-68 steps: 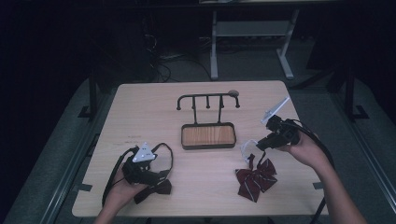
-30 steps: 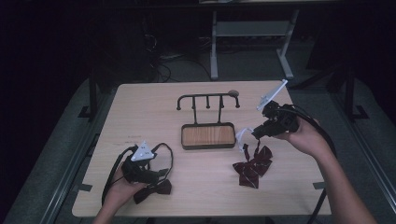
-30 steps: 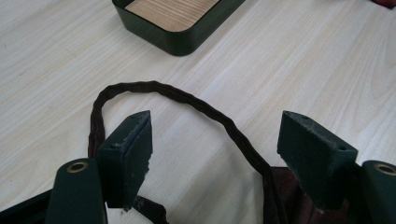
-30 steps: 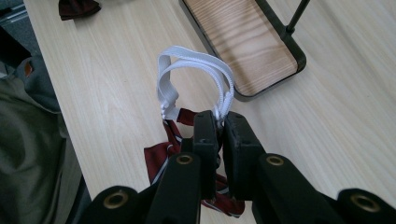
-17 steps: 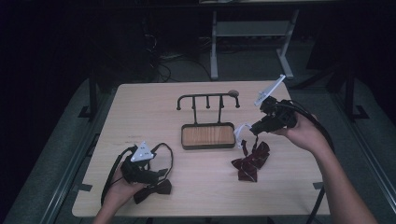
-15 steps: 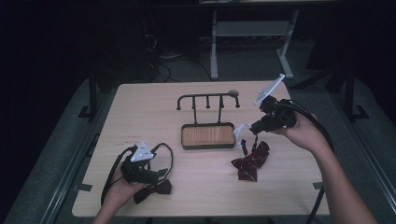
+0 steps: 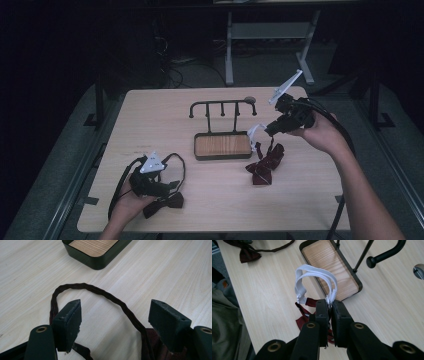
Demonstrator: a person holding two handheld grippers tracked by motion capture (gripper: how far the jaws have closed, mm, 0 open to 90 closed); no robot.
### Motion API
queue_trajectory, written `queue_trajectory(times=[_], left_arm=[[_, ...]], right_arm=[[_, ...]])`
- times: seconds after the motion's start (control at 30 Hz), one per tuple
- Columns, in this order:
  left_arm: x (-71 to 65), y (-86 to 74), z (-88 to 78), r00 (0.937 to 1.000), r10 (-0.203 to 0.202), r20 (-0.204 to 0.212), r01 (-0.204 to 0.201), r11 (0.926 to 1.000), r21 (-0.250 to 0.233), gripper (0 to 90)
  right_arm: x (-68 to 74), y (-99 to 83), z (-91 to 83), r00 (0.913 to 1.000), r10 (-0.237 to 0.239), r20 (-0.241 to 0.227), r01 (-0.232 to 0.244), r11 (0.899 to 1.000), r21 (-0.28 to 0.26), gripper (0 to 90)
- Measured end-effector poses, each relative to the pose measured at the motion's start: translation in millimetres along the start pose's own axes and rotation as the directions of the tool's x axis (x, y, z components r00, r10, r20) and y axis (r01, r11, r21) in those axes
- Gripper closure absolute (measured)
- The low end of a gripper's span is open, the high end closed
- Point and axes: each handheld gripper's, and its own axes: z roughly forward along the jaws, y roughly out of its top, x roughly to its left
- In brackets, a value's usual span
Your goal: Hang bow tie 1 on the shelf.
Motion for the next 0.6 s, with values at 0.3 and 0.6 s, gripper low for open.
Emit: queue_trajectory(times=[0.3, 0.6], left_arm=[[0.2, 0.0, -0.1, 1.0000, -0.001, 0.001, 0.001, 1.0000, -0.002, 27.0], [0.2, 0.1, -0.3, 1.0000, -0.003, 0.003, 0.003, 1.0000, -0.004, 27.0]], right_arm=[[-8.4, 5.3, 1.0, 0.9999, 0.015, -0.001, -0.015, 1.000, 0.000, 83.7], [-12.6, 12.9, -3.5, 0.9998, 0.015, 0.012, -0.015, 1.000, -0.004, 83.7]])
